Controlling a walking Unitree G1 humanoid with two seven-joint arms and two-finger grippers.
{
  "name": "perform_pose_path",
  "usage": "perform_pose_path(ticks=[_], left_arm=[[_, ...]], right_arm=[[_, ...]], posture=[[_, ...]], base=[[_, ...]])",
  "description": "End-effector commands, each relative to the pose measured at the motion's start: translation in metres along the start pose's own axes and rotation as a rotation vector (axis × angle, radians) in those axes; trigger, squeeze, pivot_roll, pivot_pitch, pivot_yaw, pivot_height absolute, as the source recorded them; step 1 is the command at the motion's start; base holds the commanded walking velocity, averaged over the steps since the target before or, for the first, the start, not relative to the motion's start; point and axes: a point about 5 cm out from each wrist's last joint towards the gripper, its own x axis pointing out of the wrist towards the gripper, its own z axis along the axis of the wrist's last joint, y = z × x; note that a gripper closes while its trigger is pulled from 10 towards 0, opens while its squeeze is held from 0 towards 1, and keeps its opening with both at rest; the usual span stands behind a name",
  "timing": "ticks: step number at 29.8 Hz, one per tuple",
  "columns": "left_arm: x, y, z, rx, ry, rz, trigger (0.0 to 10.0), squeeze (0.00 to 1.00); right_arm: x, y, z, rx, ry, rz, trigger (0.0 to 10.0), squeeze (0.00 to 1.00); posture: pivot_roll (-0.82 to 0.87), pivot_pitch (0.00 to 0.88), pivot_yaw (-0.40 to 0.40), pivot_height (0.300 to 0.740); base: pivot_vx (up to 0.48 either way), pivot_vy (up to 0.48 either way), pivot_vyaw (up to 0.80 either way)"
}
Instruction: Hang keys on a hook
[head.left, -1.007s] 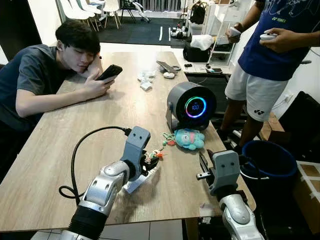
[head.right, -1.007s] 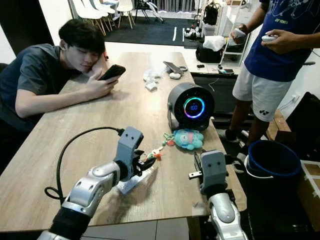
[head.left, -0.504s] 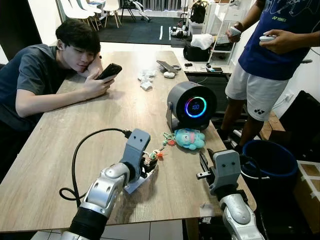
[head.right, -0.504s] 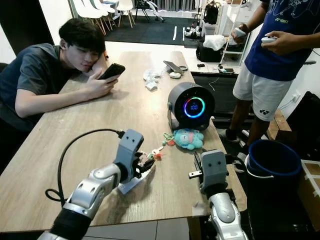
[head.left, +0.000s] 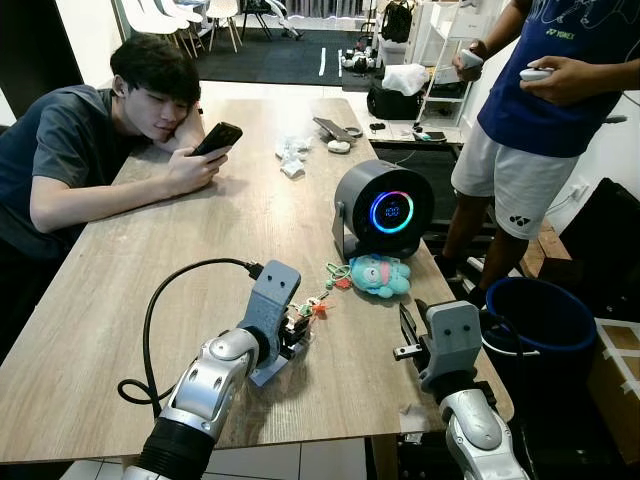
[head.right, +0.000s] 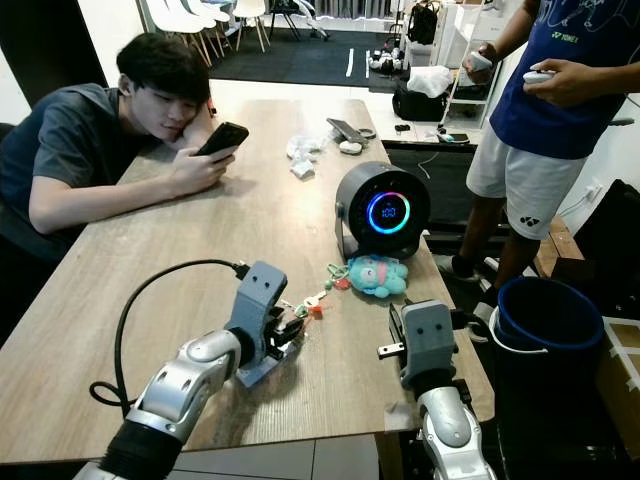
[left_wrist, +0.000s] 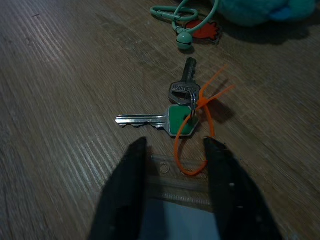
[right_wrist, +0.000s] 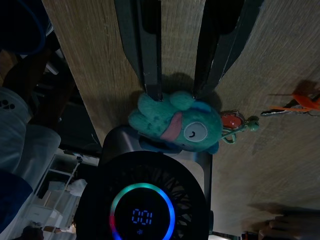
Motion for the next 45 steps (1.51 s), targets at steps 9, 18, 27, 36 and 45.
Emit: perform_pose_path(ticks=[9, 18, 27, 36, 45], left_arm=[[-0.001, -0.004, -0.006, 0.015, 0.008, -0.003, 2.8, 0.00], [-0.001, -0.002, 0.000, 0.063, -0.041, 0.025, 3.7, 0.00], [-0.021, 0.023, 0.046, 0.043, -0.358, 0.282, 10.0, 0.00], [-0.050, 0.056, 0.071, -0.137, -0.492, 0.558, 10.0, 0.00], [-0.055, 0.074, 0.067, -0.182, -0.352, 0.811, 10.0, 0.00]], right_arm=[[-0.003, 0.000, -0.001, 0.001, 0.013, -0.007, 10.0, 0.00], [-0.001, -0.001, -0.001, 0.001, 0.011, -0.009, 10.0, 0.00], [0.001, -0.002, 0.002, 0.006, -0.005, -0.025, 10.0, 0.00], [0.009, -0.004, 0.018, 0.023, -0.071, -0.061, 10.0, 0.00], [0.012, -0.003, 0.024, 0.027, -0.098, -0.074, 10.0, 0.00]], posture=[[-0.03, 0.201, -0.005, 0.740], [-0.03, 0.197, -0.004, 0.740], [-0.02, 0.185, 0.014, 0.740], [-0.01, 0.167, 0.049, 0.740], [0.00, 0.156, 0.063, 0.740]], base=[[0.000, 0.000, 0.00], [0.000, 0.000, 0.00], [0.000, 0.000, 0.00], [0.000, 0.000, 0.00], [0.000, 0.000, 0.00]])
